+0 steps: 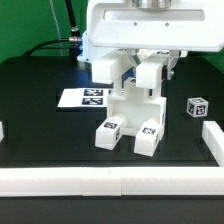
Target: Assemble chair
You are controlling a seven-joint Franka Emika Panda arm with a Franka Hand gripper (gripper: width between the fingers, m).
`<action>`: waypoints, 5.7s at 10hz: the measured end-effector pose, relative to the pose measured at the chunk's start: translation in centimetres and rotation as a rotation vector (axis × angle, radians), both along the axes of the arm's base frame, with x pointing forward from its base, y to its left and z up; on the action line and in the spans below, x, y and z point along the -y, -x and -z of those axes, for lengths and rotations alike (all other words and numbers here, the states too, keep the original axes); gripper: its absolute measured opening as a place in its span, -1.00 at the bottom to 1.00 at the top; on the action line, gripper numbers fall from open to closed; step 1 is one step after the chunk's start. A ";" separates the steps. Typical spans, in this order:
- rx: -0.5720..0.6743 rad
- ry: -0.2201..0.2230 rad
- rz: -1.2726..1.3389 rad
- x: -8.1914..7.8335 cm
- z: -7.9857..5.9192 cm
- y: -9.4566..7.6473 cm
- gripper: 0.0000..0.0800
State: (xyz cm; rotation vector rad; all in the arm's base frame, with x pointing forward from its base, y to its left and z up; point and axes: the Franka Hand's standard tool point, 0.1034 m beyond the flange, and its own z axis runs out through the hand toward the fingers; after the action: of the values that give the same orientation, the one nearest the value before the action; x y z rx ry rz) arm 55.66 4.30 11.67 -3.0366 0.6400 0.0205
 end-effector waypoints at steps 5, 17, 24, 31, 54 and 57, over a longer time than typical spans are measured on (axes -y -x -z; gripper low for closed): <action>0.005 0.000 -0.006 0.0 0.0 -0.1 -0.28; 0.050 0.005 -0.031 -0.6 0.1 0.0 -0.28; 0.055 0.007 -0.044 -0.5 0.2 -0.1 -0.28; 0.058 0.008 -0.045 -0.3 0.4 0.7 -0.28; 0.062 0.033 -0.097 0.0 4.0 1.5 -0.28; 0.082 0.039 -0.115 0.0 4.5 1.1 -0.28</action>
Offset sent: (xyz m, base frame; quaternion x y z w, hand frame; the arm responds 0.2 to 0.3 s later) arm 0.0000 0.0000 0.0000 0.0000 0.0000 0.0000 1.0000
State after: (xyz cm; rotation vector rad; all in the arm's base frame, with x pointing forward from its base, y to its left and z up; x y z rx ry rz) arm 54.58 4.29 7.18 -3.0890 0.4646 -0.1135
